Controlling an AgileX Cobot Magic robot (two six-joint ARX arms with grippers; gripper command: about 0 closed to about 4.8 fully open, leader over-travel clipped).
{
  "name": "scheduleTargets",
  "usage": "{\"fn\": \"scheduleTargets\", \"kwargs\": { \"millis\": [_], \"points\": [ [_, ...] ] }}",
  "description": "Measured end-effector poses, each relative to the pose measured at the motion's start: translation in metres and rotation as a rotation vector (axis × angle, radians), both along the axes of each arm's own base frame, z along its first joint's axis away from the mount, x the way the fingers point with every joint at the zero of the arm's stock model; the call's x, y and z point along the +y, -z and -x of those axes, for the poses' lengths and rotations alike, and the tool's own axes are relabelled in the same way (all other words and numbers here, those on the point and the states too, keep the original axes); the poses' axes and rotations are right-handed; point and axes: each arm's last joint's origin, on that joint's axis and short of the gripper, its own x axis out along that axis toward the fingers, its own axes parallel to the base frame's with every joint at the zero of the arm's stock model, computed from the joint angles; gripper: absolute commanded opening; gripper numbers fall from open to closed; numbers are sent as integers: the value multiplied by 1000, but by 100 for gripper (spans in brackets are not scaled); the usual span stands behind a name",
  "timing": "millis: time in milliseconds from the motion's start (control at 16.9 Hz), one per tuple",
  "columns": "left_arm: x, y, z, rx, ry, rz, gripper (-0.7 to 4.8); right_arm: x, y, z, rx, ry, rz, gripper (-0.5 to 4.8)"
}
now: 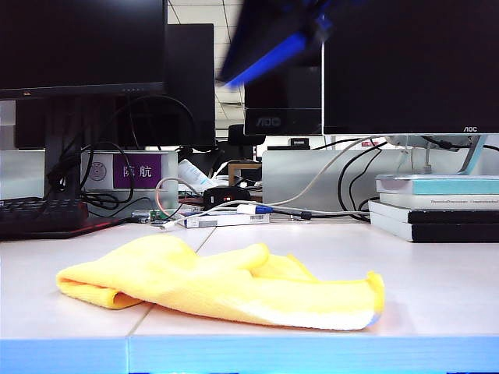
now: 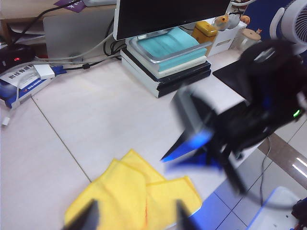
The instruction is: Wipe the table from back to front using the rag.
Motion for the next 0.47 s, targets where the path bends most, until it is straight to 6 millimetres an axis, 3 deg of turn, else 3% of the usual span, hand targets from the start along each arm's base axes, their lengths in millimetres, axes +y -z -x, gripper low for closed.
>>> {"fn": "scheduleTargets", "kwargs": {
  "millis": [59,118,237,296,355,414,474],
  "points": [
    [0,0,0,0,0,0,183,19,20,-1,38,-51,57,290],
    [0,0,0,-1,0,0,183,22,25,-2,42,-64,75,393],
    [0,0,0,-1,0,0,183,29,46,-11,81,-68,129,403],
    [0,0,-1,2,-1,0,183,36,66,-17,124,-75,179,402],
    [0,0,-2,5,0,-1,179,38,70,-19,116,-94,189,401],
    [-1,1,-3,7,0,-1,52,40,74,-21,109,-102,191,401],
    [-1,1,-4,10,0,-2,-6,45,84,-26,115,-103,203,401]
  ]
}}
